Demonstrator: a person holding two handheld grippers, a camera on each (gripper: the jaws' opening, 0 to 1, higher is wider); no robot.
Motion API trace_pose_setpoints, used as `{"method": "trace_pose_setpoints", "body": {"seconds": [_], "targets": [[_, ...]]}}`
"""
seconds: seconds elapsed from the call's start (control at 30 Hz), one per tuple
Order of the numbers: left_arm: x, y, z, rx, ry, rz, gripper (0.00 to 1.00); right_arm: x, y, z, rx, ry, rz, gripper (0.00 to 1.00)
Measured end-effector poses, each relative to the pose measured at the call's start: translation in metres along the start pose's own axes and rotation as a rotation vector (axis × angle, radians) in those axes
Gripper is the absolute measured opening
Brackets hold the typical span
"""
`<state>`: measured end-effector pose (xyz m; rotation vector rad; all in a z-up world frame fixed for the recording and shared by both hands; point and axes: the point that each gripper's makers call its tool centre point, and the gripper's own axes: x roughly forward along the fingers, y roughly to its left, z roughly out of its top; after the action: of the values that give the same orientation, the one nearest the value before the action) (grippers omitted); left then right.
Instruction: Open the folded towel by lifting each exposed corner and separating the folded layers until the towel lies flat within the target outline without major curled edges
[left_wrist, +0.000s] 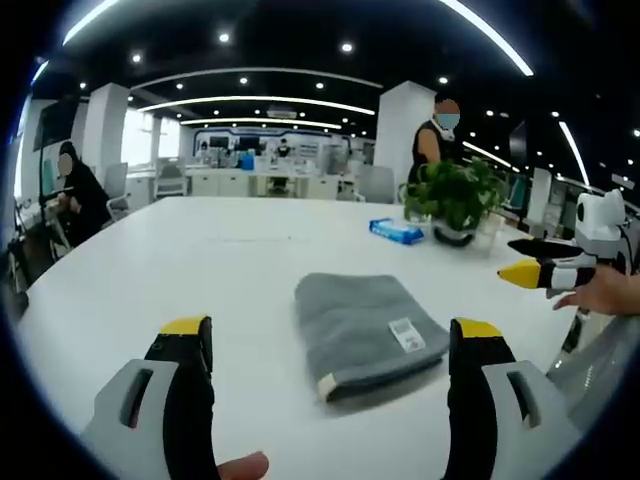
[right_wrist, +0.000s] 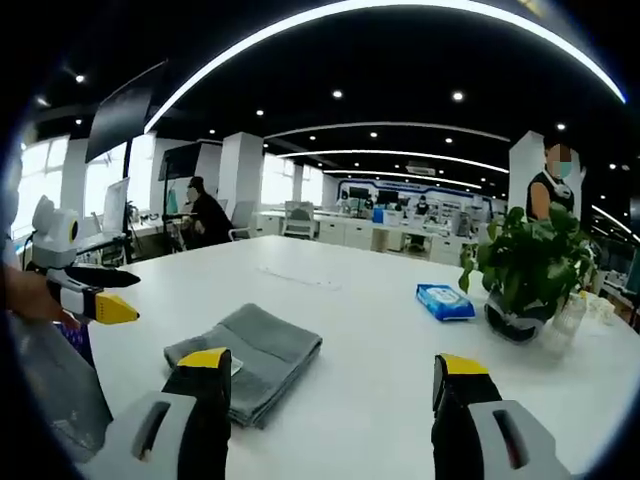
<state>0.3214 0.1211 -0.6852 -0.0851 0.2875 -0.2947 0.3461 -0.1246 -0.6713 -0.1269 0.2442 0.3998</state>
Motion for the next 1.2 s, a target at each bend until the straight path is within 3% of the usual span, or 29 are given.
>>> {"method": "trace_pose_setpoints", "body": {"seconds": [0.43, 0.6, 0.93, 1.2], "targets": [[0.0, 0.001, 0.002, -0.005, -0.009, -0.003, 0.97, 0.002, 0.006, -0.003, -0.075, 0.022, 0.007, 0.82], [-0.001, -0.002, 0.003, 0.002, -0.013, -0.012, 0.97, -0.001, 0.0, 0.0, -0.036, 0.013, -0.012, 0.81], [-0.001, -0.004, 0.004, 0.015, -0.01, -0.02, 0.94, -0.002, 0.003, 0.003, -0.045, -0.001, -0.004, 0.75], [-0.003, -0.009, 0.005, 0.024, -0.003, -0.038, 0.86, -0.004, 0.002, 0.01, -0.028, -0.022, -0.006, 0.74]]}}
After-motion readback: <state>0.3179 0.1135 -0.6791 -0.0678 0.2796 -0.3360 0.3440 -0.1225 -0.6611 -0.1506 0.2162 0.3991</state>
